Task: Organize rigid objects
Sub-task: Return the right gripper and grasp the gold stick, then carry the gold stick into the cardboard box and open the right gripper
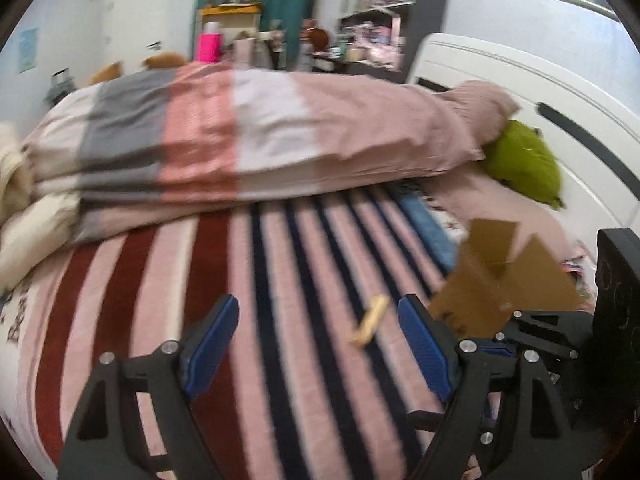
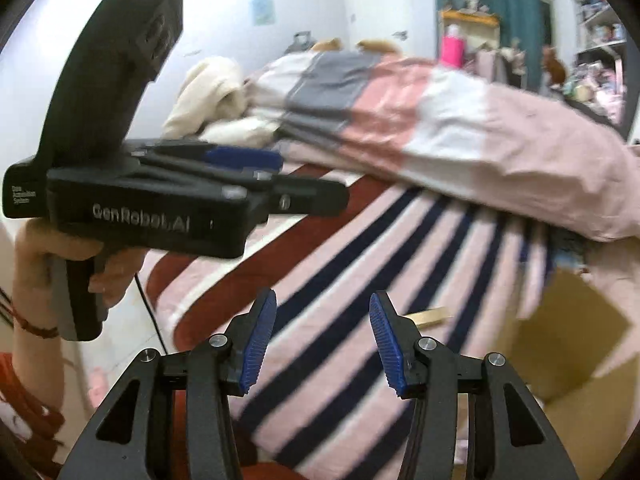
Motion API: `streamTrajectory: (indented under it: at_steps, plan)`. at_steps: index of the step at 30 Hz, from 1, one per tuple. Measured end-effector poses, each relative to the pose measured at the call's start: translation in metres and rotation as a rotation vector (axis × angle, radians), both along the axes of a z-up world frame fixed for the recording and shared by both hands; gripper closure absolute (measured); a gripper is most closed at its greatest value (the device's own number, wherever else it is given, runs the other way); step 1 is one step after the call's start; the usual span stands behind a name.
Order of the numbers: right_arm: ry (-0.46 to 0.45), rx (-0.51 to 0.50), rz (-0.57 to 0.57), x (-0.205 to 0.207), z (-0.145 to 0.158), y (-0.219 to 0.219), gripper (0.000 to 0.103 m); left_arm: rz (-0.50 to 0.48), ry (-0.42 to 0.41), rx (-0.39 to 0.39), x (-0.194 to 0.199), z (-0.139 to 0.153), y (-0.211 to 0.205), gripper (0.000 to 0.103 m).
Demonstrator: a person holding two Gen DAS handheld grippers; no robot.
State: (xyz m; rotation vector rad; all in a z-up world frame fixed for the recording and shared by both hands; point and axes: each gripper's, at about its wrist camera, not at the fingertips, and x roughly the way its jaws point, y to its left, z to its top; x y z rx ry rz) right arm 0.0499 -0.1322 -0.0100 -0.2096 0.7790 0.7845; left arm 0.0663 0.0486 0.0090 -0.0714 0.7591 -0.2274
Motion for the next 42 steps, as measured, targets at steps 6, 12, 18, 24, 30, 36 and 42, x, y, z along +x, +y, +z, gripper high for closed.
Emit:
streamTrajectory:
  at_steps: [6,12,18,24,30,36,42]
  plan:
    - [0.108,-0.076,-0.003,0.018,-0.064,0.043,0.042,0.055,0.082,-0.045,-0.006,-0.059,0.041,0.023]
    - [0.203,-0.188,-0.220,0.061,-0.142,0.033,0.039,0.056,0.149,-0.086,-0.003,-0.098,0.048,0.023]
    - [0.221,-0.190,-0.375,0.101,-0.175,0.024,0.031,0.048,0.166,-0.079,0.000,-0.108,0.046,0.023]
    - [0.217,-0.166,-0.443,0.121,-0.176,0.027,0.015,0.047,0.166,-0.081,0.001,-0.109,0.045,0.023]
    - [0.186,-0.150,-0.485,0.132,-0.177,0.026,0.022,0.050,0.167,-0.081,0.001,-0.106,0.045,0.023]
    - [0.167,-0.121,-0.431,0.129,-0.171,0.023,0.089,0.049,0.164,-0.078,-0.002,-0.104,0.044,0.023]
    - [0.198,-0.112,-0.175,0.086,-0.170,0.034,0.090,0.046,0.163,-0.078,-0.006,-0.102,0.043,0.023]
